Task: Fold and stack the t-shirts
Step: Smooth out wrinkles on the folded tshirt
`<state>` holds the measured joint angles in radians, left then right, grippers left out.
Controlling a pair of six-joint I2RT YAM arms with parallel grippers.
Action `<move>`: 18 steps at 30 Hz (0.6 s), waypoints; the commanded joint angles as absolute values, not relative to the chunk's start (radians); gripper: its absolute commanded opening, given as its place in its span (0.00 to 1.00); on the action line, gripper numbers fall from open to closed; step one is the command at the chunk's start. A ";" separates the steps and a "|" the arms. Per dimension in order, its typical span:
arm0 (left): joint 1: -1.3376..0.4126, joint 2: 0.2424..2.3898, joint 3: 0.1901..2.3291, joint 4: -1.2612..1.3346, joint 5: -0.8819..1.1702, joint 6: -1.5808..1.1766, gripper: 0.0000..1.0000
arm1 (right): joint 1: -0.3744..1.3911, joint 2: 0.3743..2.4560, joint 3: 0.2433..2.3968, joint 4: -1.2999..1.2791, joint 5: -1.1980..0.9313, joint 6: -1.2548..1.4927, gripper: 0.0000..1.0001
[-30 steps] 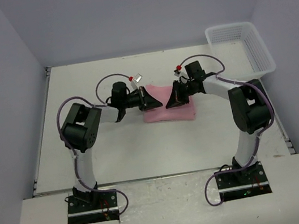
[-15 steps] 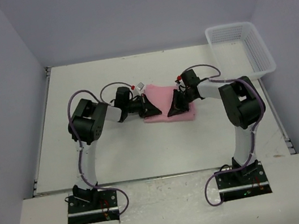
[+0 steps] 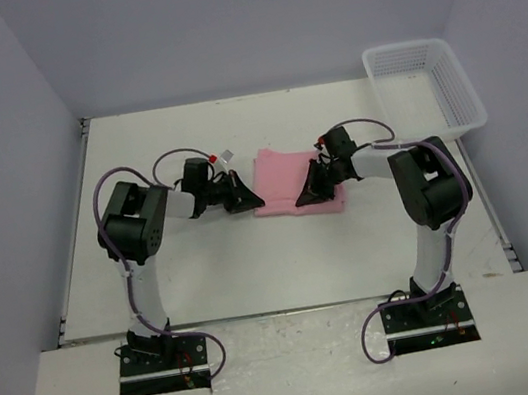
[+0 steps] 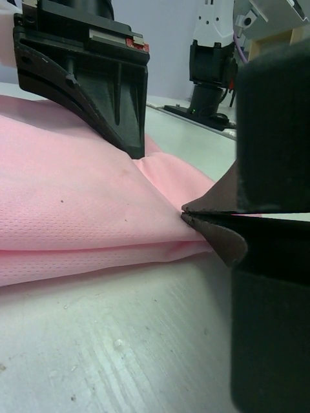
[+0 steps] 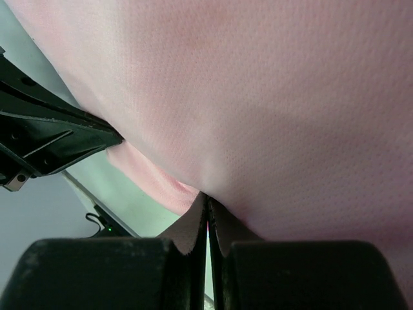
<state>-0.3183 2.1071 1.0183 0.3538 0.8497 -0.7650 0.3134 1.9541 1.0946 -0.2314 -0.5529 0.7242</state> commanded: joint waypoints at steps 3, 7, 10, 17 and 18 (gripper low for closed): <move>-0.290 2.082 0.933 0.271 0.772 -0.673 0.00 | 0.324 1.982 1.022 -0.322 -0.380 0.675 0.00; -0.279 1.984 0.897 0.221 0.717 -0.632 0.00 | 0.342 1.916 1.015 -0.331 -0.388 0.629 0.00; -0.279 1.886 0.891 0.137 0.641 -0.594 0.00 | 0.367 1.844 1.025 -0.374 -0.371 0.612 0.00; -0.282 1.671 0.882 0.069 0.578 -0.597 0.00 | 0.452 1.645 1.058 -0.472 -0.330 0.606 0.00; -0.285 1.630 0.888 0.054 0.571 -0.598 0.00 | 0.459 1.625 1.084 -0.503 -0.316 0.601 0.00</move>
